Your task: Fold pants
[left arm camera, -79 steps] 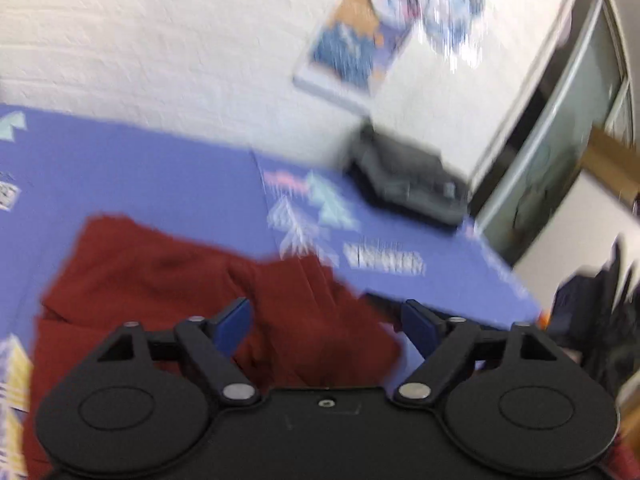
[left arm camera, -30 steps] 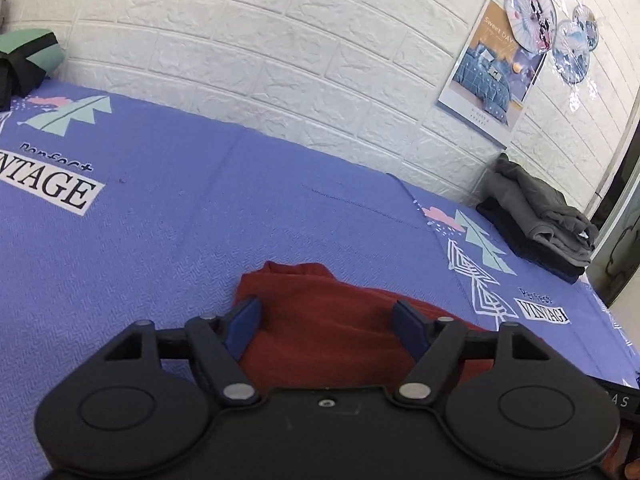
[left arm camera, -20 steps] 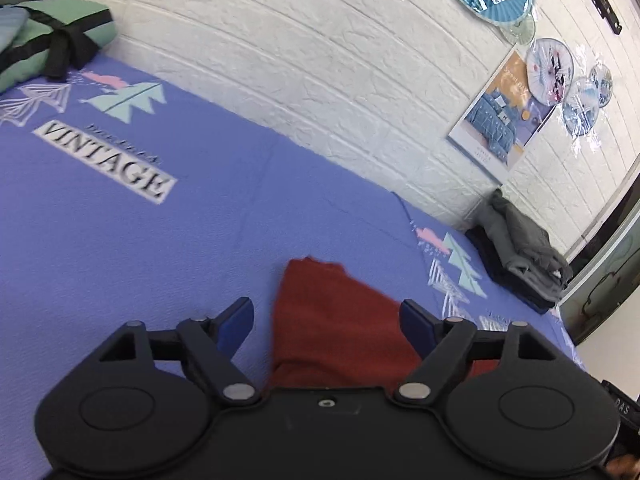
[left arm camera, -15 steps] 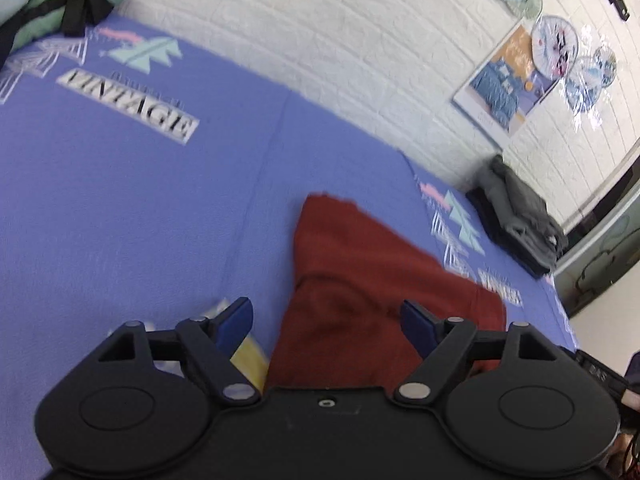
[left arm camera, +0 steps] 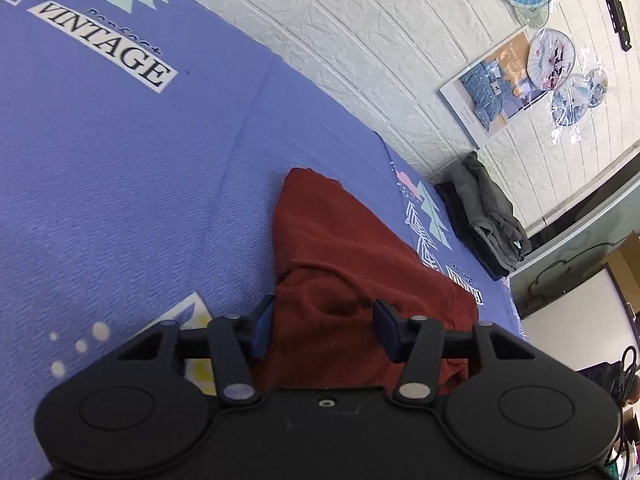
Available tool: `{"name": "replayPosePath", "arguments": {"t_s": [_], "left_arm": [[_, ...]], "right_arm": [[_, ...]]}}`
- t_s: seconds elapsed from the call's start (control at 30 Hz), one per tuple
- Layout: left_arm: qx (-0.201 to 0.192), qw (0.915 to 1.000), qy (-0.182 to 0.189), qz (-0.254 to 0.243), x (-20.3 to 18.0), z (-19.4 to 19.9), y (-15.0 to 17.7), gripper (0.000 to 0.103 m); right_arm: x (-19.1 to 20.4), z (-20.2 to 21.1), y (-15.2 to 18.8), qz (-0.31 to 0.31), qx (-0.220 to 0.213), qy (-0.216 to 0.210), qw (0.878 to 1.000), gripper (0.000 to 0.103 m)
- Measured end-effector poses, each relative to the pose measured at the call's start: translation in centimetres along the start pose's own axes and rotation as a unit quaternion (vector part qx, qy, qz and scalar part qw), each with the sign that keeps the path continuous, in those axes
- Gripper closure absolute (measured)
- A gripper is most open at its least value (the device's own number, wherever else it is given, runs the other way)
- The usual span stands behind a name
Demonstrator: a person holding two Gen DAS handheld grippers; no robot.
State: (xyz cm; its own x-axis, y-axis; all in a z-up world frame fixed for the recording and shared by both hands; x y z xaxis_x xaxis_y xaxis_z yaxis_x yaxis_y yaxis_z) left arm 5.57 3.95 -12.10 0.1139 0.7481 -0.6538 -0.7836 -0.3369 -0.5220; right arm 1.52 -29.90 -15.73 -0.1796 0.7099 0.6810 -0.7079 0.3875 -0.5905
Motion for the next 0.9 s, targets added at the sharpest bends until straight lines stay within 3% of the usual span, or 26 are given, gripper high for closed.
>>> {"name": "replayPosePath", "arguments": {"t_s": [0.1,0.2,0.43,0.47,0.53,0.57,0.6,0.63,0.67,0.77,0.9], "left_arm": [[0.005,0.9999,0.015,0.001,-0.2,-1.1,-0.6,0.000],[0.009,0.9996,0.025,-0.004,-0.6,-2.3,-1.3,0.000],[0.020,0.9991,0.027,-0.025,-1.1,-2.7,-1.0,0.000],[0.020,0.9992,0.025,-0.022,-1.0,-2.7,-0.9,0.000],[0.020,0.9996,0.014,-0.011,-1.1,-3.0,-1.1,0.000],[0.021,0.9997,-0.001,-0.010,-1.5,-3.3,-1.4,0.014],[0.023,0.9993,-0.023,-0.017,-2.0,-3.8,-1.6,0.046],[0.027,0.9984,-0.040,-0.029,-2.7,-4.3,-1.7,0.062],[0.021,0.9978,-0.048,-0.040,-3.5,-4.2,-1.8,0.064],[-0.007,0.9960,-0.026,-0.085,-7.0,-2.8,-2.8,0.065],[-0.048,0.9908,0.005,-0.126,-12.0,-0.9,-5.1,0.066]], "right_arm": [[-0.7,-1.0,-0.5,-0.015,-0.022,-0.051,0.998,0.000],[-0.1,-2.4,-1.2,-0.017,-0.017,-0.063,0.998,0.000],[-0.1,-2.2,-1.1,-0.025,0.013,-0.036,0.999,0.000],[-0.6,-2.1,-1.1,-0.034,0.012,-0.030,0.999,0.007],[-1.7,-2.5,-1.2,-0.062,0.013,-0.021,0.998,0.050],[-2.0,-2.9,-1.3,-0.079,0.015,-0.029,0.996,0.056],[-2.1,-3.1,-1.3,-0.094,0.017,-0.034,0.995,0.062],[-2.0,-3.1,-1.4,-0.101,0.016,-0.039,0.994,0.065],[-1.6,-2.9,-1.7,-0.105,0.011,-0.052,0.993,0.067],[-0.3,-1.1,-3.2,-0.107,-0.016,-0.105,0.989,0.069],[1.4,1.9,-6.5,-0.067,-0.066,-0.132,0.987,0.069]]}}
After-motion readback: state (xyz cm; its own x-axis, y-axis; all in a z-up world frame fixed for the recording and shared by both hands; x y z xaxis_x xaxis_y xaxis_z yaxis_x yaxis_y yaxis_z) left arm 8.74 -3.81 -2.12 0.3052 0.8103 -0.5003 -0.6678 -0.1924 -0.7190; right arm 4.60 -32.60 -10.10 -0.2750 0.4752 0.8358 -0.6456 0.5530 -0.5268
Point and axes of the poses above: each gripper's, at about its wrist camera, not at the fingertips, and z roughly against the way its jaws point, x to its left, y to its underside, the point moved 6 cm from there along -z, roughly the way its jaws point, and after that the axes turned 3 degrees about -y, right-handed, at the moved point
